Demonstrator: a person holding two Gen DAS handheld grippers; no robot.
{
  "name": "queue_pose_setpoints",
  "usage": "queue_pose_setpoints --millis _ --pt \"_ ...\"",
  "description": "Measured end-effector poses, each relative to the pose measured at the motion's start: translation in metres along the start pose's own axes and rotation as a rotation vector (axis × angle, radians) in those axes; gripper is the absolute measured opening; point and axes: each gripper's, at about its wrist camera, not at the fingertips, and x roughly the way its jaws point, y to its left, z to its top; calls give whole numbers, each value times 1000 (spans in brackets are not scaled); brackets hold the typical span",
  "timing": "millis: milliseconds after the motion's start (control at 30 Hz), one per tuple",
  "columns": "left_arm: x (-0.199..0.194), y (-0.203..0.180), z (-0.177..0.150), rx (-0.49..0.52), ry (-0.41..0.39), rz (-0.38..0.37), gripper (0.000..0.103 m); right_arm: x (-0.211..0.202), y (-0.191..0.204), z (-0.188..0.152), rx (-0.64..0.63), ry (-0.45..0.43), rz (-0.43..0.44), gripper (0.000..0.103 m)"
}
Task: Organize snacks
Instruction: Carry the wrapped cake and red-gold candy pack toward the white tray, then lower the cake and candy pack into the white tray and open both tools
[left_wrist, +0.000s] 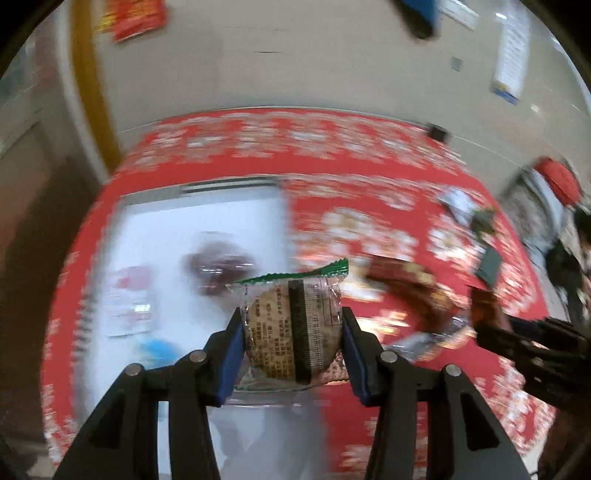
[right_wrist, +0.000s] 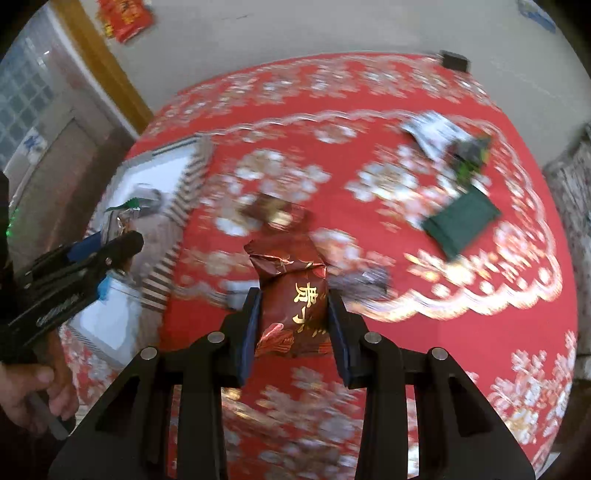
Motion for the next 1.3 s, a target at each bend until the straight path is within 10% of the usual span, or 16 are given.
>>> queue_pose_setpoints --millis 267,600,1300 --pt "3 86 -9 -108 8 78 51 21 90 19 -101 17 148 34" --pt "24 99 -7 5 83 69 51 62 182 -5 -302 136 222 34" --pt "48 92 -2 86 138 28 51 80 186 -12 -274 196 159 34"
